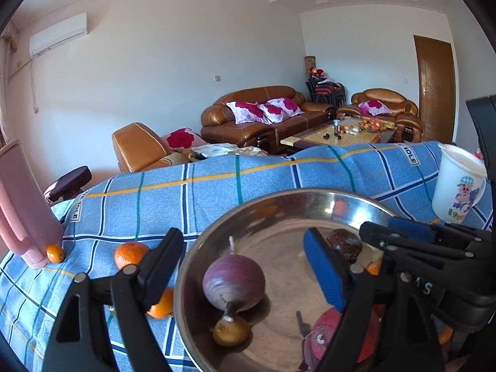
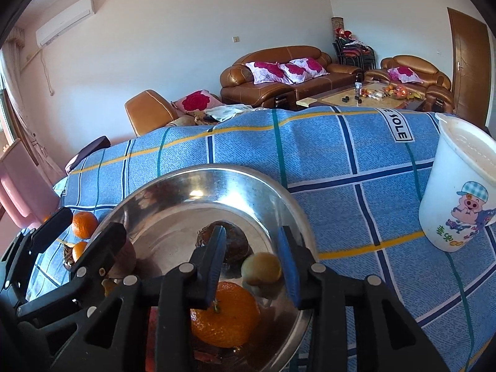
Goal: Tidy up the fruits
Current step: 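Lower both fruits into the steel bowl and open both tools, then lift both open tools out of the steel bowl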
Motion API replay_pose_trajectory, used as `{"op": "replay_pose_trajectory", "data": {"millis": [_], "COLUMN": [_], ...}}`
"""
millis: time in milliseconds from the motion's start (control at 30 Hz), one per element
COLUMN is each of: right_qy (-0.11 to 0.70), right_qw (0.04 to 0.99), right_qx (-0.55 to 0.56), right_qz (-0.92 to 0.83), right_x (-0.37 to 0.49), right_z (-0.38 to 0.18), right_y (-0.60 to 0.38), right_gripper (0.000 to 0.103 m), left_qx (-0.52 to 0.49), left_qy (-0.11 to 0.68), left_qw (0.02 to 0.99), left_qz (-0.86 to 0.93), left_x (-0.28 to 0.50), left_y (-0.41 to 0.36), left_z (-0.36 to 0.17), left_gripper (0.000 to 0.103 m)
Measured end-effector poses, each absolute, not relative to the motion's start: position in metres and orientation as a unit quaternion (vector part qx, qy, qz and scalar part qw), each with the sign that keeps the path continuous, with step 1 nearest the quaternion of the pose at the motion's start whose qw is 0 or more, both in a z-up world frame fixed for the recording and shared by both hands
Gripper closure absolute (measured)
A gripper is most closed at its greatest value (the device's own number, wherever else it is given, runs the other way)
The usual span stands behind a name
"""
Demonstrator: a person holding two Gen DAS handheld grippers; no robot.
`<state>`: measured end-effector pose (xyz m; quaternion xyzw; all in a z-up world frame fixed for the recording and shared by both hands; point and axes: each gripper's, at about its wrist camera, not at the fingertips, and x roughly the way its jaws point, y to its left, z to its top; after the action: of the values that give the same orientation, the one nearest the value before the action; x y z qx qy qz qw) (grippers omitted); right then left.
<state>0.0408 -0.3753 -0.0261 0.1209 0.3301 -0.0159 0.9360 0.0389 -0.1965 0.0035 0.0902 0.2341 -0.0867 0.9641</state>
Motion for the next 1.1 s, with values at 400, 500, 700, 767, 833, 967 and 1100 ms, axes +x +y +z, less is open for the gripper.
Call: {"op": "replay_pose_trajectory", "data": {"millis": [400,500,700,767,833,967,1100], "right_qy": [0.261,0.237,0.202,0.195,0.191,0.184,0.181], "right_qw": [0.955,0.950,0.938,0.937,0.939,0.949,0.962], "right_qx": [0.141,0.189,0.241,0.245,0.240,0.215,0.176], "right_qz": [0.008,0.072,0.144,0.154,0.154,0.136,0.100], "right_x": [0.024,0.020,0.016,0.015,0.013,0.007,0.001], "right_z": [-0.008,-0.006,-0.003,-0.002,-0.002,0.000,0.001], "right_y": [-0.369,-0.375,-0.371,-0.368,-0.364,-0.358,-0.351], "right_gripper": [0.027,0.027,0.027,0.027,0.027,0.027,0.027], "left_qx": [0.069,0.072,0.056,0.060,0.063,0.061,0.067], "left_qy": [0.196,0.186,0.177,0.176,0.173,0.174,0.177], "left_qw": [0.977,0.980,0.983,0.983,0.983,0.983,0.982], "left_qz": [-0.042,-0.022,-0.015,-0.009,0.000,0.010,0.021], "left_x": [0.026,0.021,0.016,0.015,0.013,0.013,0.013], "left_y": [-0.166,-0.161,-0.144,-0.141,-0.137,-0.127,-0.122], "left_z": [0.014,0.015,0.020,0.019,0.019,0.017,0.012], "left_gripper": [0.000,0.000,0.000,0.000,0.000,0.000,0.000]}}
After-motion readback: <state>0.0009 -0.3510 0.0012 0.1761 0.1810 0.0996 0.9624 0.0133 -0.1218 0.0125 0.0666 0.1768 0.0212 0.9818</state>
